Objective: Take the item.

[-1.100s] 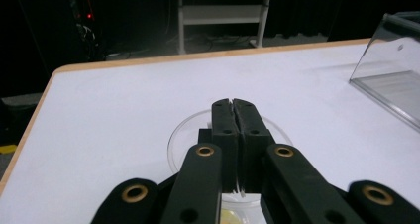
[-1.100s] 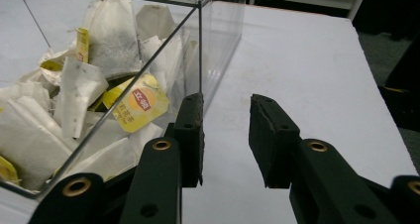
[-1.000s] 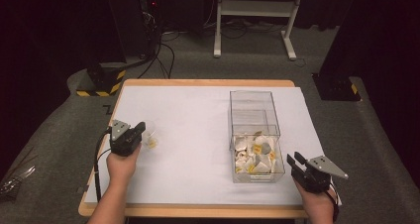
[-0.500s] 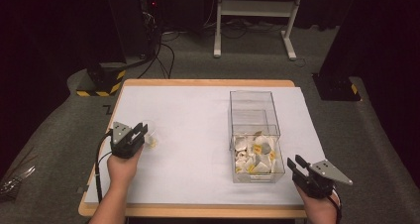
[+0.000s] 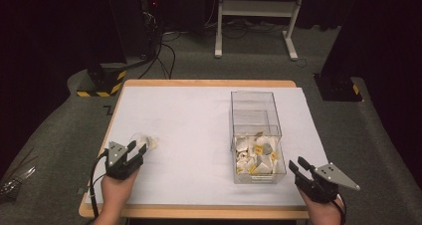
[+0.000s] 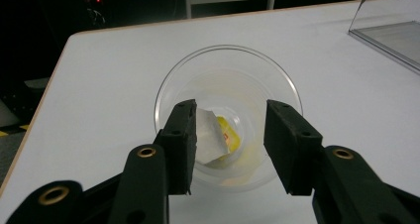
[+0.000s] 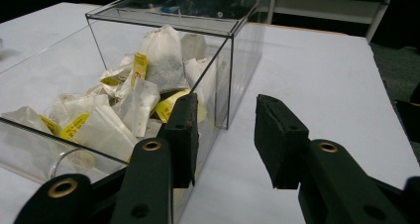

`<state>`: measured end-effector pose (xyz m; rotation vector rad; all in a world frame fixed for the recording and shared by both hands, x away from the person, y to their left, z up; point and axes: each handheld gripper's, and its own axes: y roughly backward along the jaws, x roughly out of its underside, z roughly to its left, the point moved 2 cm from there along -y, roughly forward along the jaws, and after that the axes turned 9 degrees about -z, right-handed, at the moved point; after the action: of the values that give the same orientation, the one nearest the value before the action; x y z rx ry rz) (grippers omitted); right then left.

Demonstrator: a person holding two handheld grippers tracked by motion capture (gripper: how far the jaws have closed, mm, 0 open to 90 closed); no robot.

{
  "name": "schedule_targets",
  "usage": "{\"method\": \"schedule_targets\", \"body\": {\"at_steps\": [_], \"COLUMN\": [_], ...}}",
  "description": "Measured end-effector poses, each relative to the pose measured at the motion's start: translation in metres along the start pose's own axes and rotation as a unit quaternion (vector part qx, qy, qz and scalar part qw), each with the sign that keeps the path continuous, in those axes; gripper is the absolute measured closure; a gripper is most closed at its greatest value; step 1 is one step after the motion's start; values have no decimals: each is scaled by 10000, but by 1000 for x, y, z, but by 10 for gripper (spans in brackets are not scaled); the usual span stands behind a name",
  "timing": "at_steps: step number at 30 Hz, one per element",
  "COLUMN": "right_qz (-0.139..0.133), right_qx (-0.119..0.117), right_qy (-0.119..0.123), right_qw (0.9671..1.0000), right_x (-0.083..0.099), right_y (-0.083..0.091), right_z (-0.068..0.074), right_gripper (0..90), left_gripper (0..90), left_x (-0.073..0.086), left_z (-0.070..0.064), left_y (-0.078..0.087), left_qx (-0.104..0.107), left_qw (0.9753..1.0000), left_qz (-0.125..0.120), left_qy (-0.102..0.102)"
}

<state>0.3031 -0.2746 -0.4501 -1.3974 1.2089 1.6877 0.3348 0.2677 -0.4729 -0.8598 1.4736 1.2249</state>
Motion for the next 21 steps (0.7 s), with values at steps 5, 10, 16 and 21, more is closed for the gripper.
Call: {"method": "schedule_targets", "body": {"at_steps": [5, 10, 16, 21], "right_qz": [-14, 33, 25, 41], "right_qx": [-14, 19, 21, 28], "right_qy": [-14, -40, -51, -65], "right_qw": [10000, 10000, 10000, 10000], "right_x": [-1, 2, 2, 4], "right_y": [1, -1, -2, -2], "right_z": [1, 0, 0, -1], "right_gripper": [609, 609, 610, 610], "left_gripper": [553, 574, 594, 606], "left_x": [5, 1, -5, -13], "left_z": [2, 2, -1, 1], "left_y": [4, 0, -23, -36], "left_qx": [39, 71, 112, 98], "left_qw": [10000, 9999, 9999, 10000], "left_qz": [10, -69, 57, 9], "left_qy": [47, 57, 16, 19]}}
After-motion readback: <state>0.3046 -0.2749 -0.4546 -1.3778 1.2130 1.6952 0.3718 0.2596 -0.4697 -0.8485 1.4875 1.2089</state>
